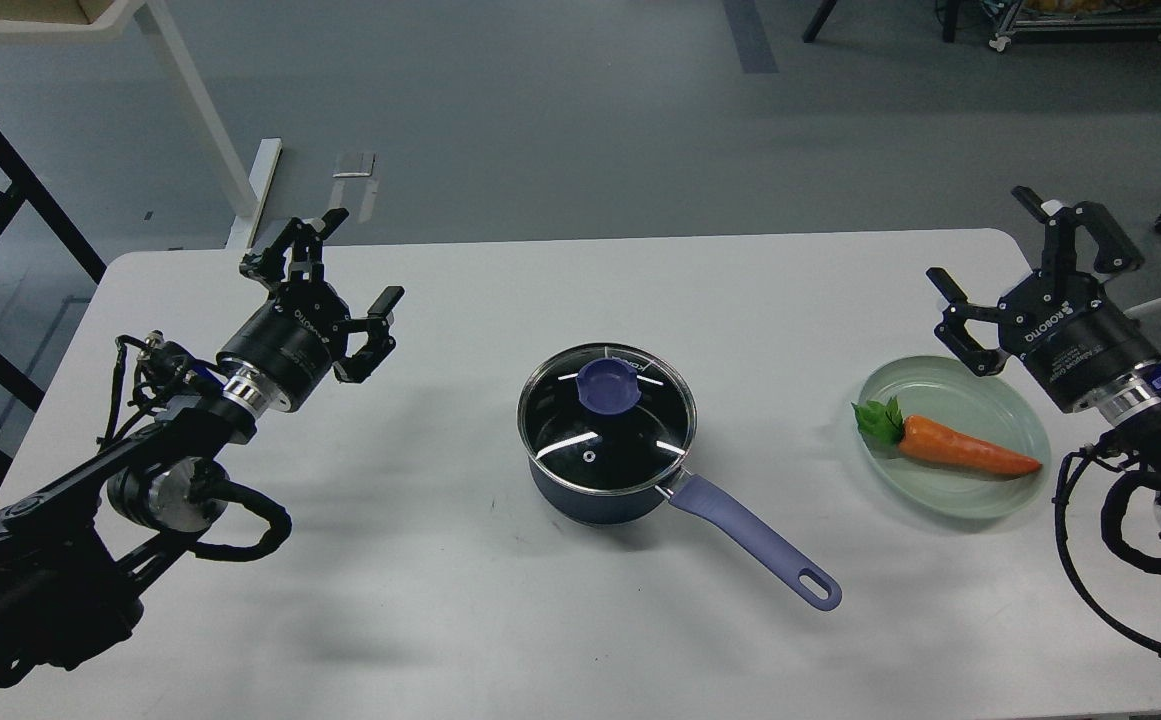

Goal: Open pot lid
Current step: 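Raise the right gripper away from the green plate, then move the right gripper down onto the purple saucepan handle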

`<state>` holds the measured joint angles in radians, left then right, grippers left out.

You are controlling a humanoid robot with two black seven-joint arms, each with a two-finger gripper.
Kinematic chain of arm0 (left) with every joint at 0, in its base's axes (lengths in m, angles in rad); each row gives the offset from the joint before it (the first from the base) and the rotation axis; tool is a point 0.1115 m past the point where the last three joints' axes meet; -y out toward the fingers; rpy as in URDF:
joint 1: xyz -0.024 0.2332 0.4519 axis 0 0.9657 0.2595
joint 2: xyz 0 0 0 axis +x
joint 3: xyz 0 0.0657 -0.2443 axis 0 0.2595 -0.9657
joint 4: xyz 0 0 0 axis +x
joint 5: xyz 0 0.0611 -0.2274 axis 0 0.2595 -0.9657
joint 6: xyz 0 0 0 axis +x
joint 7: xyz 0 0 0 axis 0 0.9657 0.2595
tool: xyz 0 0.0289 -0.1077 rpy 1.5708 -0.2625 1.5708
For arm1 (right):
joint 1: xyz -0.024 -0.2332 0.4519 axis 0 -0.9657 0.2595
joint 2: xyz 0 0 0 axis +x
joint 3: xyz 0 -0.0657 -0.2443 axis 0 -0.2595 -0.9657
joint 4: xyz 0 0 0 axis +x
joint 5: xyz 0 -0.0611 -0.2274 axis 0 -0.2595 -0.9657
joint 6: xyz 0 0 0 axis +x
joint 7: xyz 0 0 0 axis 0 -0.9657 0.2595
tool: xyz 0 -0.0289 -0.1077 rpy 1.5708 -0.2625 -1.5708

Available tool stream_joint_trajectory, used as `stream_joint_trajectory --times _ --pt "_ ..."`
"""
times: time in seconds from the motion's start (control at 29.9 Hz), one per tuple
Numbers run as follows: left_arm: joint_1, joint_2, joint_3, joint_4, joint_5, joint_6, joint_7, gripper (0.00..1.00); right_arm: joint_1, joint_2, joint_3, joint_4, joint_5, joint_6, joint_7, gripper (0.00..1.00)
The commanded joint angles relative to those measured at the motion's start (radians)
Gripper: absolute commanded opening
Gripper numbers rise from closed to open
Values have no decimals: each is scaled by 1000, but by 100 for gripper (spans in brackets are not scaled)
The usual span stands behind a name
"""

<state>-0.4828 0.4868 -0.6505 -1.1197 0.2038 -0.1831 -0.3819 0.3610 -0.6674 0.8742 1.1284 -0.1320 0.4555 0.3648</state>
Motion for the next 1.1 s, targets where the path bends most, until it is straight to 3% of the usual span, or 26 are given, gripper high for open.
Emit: stream_joint_trajectory --times 0.0,0.27,0.47,0.7,0.87,1.07 --pt "0 7 -3 -3 2 22 1 99 -1 0 0 1 0 0 0 100" --pt "-16 35 3 -2 -11 19 5 99 1 -8 -1 14 -4 -5 -1 100" --pt "-22 61 2 0 -3 13 -5 99 29 -144 31 111 -99 -3 -1 100" --pt "-30 67 3 -8 2 5 -22 99 94 -313 31 379 -493 -6 -1 100" --pt "-30 65 5 -18 2 7 -29 99 151 -356 -1 508 -887 0 -1 100" --pt "-30 69 5 -34 2 7 -29 99 367 -389 -277 586 -1230 3 8 100"
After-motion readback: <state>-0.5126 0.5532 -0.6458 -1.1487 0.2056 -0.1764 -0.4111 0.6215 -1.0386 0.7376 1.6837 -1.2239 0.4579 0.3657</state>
